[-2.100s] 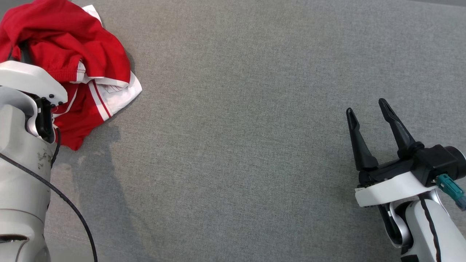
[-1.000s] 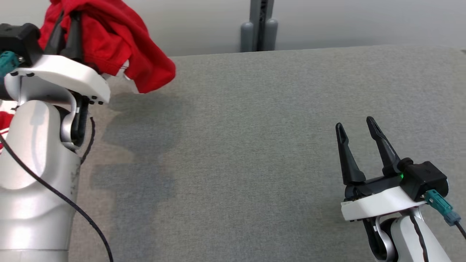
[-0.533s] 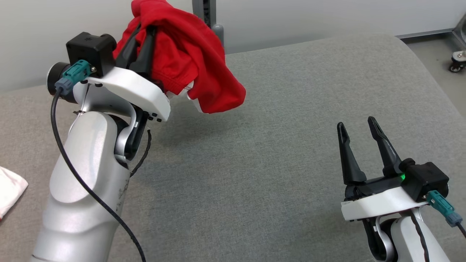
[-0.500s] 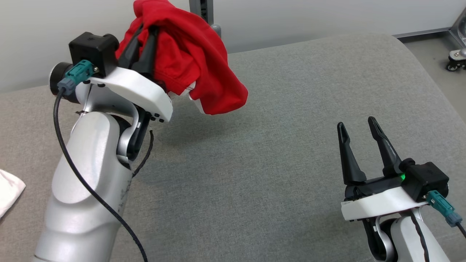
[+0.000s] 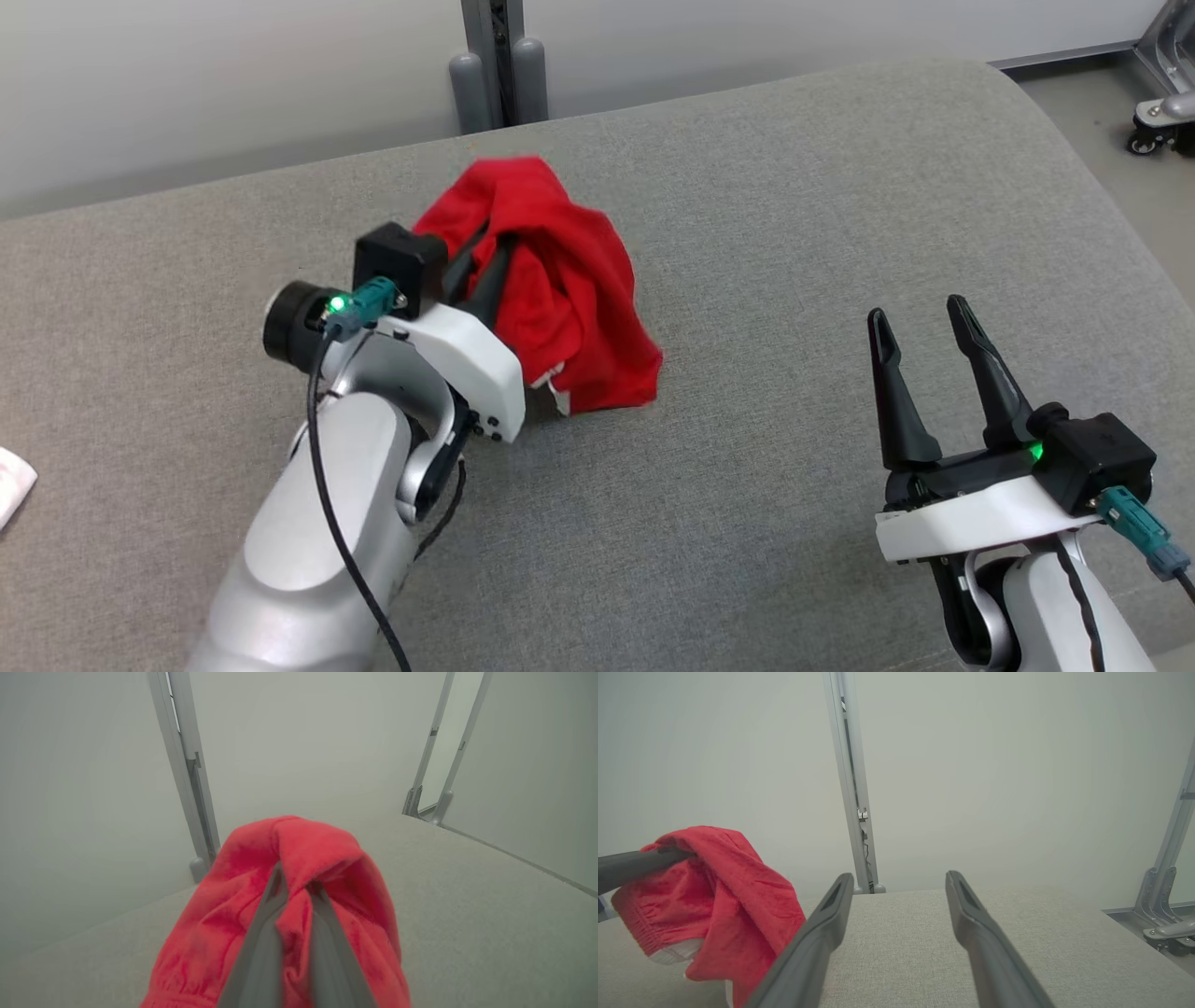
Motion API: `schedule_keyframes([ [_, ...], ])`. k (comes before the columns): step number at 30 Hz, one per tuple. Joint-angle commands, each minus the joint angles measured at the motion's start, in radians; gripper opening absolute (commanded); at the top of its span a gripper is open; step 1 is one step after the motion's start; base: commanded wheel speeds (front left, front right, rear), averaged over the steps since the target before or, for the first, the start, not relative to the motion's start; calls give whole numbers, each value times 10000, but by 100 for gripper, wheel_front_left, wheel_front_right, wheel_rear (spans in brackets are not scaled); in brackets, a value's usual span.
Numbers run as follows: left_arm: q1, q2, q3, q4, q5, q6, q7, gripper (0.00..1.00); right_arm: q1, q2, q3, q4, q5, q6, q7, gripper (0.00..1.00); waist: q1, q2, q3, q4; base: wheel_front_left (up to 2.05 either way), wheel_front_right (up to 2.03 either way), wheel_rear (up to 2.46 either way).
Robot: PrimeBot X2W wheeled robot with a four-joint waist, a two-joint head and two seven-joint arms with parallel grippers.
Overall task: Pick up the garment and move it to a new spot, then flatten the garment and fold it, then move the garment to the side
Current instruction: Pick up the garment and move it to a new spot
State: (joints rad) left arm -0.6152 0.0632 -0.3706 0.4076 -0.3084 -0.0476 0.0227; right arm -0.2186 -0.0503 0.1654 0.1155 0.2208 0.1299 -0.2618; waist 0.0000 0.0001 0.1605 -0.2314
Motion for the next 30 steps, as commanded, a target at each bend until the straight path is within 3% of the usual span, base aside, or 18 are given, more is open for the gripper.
schedule_keyframes([
  [1, 188, 32, -152, 334, 44, -16, -85, 0, -118, -24, -55, -25, 52, 15, -62, 100, 0, -1, 114, 80, 0, 0, 0],
  [9, -165, 31, -669, 2491, 347, -64, -462, 0, -220, -22, 74, 115, 97, 15, -62, 100, 0, -1, 428, 279, 0, 0, 0],
  [14, -548, 10, -771, 3472, 537, 200, -1005, 0, -304, -25, 206, 151, 153, 15, -62, 100, 0, -1, 517, 354, 0, 0, 0],
  [15, -623, 5, -747, 3612, 518, 261, -1124, 35, -318, -26, 222, 160, 165, 15, -62, 100, 0, -1, 523, 369, 0, 0, 0],
  [16, -680, 1, -735, 3726, 485, 294, -1258, 79, -331, -26, 245, 175, 171, 15, -62, 100, 0, -1, 522, 388, 0, 0, 0],
  [17, -730, -9, -717, 3833, 426, 300, -1369, 100, -347, -24, 264, 191, 171, 15, -62, 100, 0, -1, 511, 414, 0, 0, 0],
  [25, -406, -58, -278, 3838, -356, 179, -2200, 100, -214, -25, 507, 218, 228, 15, -62, 100, 0, -1, 104, 618, 0, 0, 0],
  [30, 266, 155, 266, 2850, -711, 287, -2746, 100, 10, -29, 552, 116, 402, 15, -62, 100, 0, -1, -178, 969, 0, 0, 0],
])
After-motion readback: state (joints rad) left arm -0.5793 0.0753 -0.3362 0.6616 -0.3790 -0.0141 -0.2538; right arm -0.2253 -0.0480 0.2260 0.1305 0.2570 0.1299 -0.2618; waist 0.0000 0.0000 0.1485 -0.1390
